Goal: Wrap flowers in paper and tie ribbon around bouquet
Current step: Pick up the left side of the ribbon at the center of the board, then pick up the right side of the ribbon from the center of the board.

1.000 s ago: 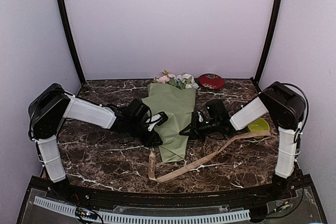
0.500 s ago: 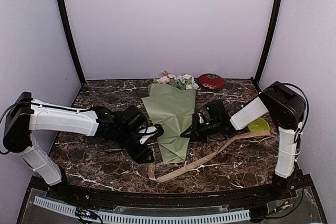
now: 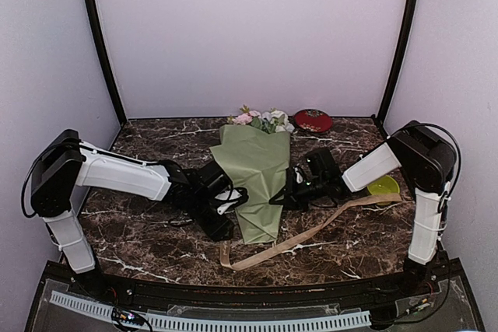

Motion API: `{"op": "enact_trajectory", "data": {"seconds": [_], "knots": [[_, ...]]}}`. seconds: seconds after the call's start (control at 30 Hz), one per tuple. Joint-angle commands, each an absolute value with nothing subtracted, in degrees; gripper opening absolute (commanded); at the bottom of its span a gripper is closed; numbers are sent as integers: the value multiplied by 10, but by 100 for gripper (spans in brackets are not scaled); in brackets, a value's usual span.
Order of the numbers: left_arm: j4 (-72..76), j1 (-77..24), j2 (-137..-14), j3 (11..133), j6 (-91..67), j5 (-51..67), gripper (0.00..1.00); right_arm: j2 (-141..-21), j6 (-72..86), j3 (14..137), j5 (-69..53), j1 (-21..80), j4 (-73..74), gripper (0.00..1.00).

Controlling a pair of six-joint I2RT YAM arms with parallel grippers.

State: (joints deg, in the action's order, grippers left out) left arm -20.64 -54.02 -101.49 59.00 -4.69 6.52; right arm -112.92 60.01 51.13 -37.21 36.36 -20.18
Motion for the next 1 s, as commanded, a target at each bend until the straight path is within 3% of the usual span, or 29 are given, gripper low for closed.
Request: {"op": "enact_trajectory", "data": {"seconds": [0.0, 0.13, 0.33, 0.7, 0.97], "knots": [[-203, -541, -1022, 586, -21, 98, 47, -1116, 588, 524, -366, 365, -192, 0], [-210, -541, -1024, 585, -13, 107, 2, -1120, 588, 533, -375, 365, -189, 0], [-184, -516, -1009, 562, -32, 20, 0, -1105, 568, 568, -390, 364, -146, 0], [-70, -315, -1022, 542, -93, -113, 0, -1073, 557, 602, -407, 365, -93, 0], [-52, -223, -1079, 592, -90, -121, 0, -1057, 552, 609, -400, 363, -80, 0]]}}
